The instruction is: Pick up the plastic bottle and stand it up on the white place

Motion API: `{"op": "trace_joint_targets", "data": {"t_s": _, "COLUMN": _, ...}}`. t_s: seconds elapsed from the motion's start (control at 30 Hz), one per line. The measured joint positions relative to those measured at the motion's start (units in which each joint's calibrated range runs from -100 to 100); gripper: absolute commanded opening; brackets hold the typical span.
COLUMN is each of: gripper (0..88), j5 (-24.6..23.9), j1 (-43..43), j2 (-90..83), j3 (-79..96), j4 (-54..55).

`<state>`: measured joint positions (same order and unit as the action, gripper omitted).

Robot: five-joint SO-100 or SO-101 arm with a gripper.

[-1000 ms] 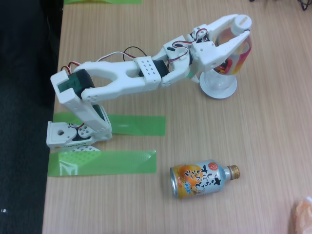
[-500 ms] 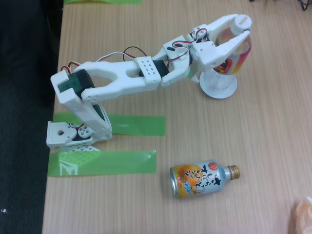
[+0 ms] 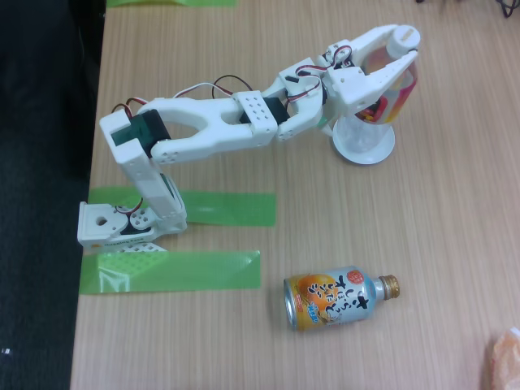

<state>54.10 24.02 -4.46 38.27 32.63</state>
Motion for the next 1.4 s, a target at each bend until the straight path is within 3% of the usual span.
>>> {"op": "trace_joint_targets", "data": {"t_s": 0.67, "gripper": 11.3, "j5": 0.0, "j1": -0.4, "j2": 0.0, "j3": -0.1, "j4": 0.0}}
{"op": "trace_joint_targets", "data": {"t_s": 1.13, "gripper": 43.2, "j5": -1.1, "j1": -0.4, "j2": 0.0, "j3": -0.1, "j4": 0.0}}
{"op": "trace_joint_targets", "data": {"t_s": 1.4, "gripper": 48.6, "j5": -2.1, "j1": -0.4, "j2": 0.0, "j3": -0.1, "j4": 0.0}}
